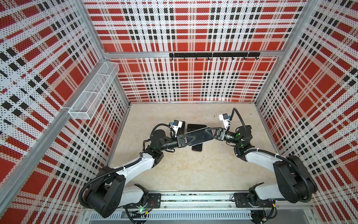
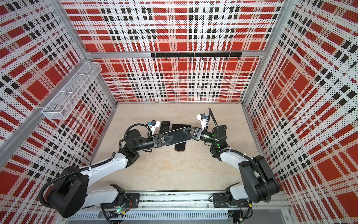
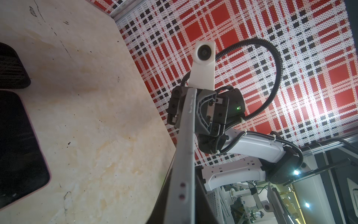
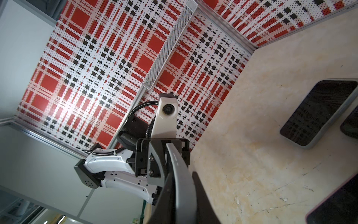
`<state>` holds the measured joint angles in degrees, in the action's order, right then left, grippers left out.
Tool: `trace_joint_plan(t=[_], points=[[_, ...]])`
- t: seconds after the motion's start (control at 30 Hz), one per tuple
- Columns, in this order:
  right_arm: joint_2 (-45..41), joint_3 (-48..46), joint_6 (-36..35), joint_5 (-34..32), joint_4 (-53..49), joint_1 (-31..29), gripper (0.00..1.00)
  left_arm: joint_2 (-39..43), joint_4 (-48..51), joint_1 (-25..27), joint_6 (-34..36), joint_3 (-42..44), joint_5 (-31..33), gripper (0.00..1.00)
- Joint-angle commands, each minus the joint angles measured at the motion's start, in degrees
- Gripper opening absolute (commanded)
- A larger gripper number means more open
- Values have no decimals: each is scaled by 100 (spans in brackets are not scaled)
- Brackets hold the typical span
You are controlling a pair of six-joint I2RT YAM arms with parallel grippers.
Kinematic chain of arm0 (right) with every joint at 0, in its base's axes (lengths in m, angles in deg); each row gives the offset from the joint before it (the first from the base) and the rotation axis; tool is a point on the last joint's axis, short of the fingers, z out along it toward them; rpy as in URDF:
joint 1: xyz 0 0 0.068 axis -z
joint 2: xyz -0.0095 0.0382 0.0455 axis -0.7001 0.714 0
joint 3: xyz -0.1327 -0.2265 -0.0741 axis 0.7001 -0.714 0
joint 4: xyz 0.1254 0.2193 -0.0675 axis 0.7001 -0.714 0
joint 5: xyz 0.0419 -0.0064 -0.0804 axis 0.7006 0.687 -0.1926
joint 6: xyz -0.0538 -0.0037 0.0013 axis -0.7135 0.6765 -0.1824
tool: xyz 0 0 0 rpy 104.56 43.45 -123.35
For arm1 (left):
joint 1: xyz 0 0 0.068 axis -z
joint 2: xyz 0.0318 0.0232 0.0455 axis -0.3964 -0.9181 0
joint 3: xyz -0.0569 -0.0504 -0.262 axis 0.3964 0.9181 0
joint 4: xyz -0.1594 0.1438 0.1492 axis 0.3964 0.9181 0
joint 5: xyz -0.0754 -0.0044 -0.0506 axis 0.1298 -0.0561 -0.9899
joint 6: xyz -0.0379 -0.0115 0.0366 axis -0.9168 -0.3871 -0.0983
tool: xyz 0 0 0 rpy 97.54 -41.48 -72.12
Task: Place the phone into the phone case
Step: 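Lift the cased phone between both grippers and squeeze its edges, then open the right gripper and lower the cased phone to the table with the left gripper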
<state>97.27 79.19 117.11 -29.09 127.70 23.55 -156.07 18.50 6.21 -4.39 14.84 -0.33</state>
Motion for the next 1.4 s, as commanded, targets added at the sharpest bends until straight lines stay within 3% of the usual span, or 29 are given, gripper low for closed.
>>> trace_joint_plan(t=[0.0,0.1,0.23,0.6,0.73,0.8,0.9,1.0,1.07,1.17,1.27,1.37], points=[[-125,133,-298,-352,99,10,32,55,-57,76,1,-88,165,14],[-204,144,-266,-276,-265,13,40,217,-188,16,-5,-37,555,12],[-252,-22,-19,-101,-304,0,38,430,-200,-81,156,-19,937,12],[155,-164,925,-61,951,-65,12,193,-77,-4,319,-127,978,10],[256,-118,972,-78,902,-69,6,221,-49,5,348,-118,993,10],[229,-62,782,-80,608,-65,6,262,-15,-2,350,-102,1003,10],[18,43,207,-164,-257,-65,21,393,68,-4,344,-25,1098,9],[-375,308,-786,-558,-1993,-65,32,686,236,23,265,263,1487,8],[-671,604,-1690,-1133,-3549,-65,36,979,507,110,198,558,1962,8],[-951,911,-2464,-2158,-4924,-64,37,1513,1275,350,130,983,2934,7],[-1073,950,-2629,-2645,-5165,-59,37,2096,1920,661,-231,1505,4066,7],[-1036,955,-2646,-2577,-5074,-57,37,2521,2197,863,-748,1951,4867,5]])
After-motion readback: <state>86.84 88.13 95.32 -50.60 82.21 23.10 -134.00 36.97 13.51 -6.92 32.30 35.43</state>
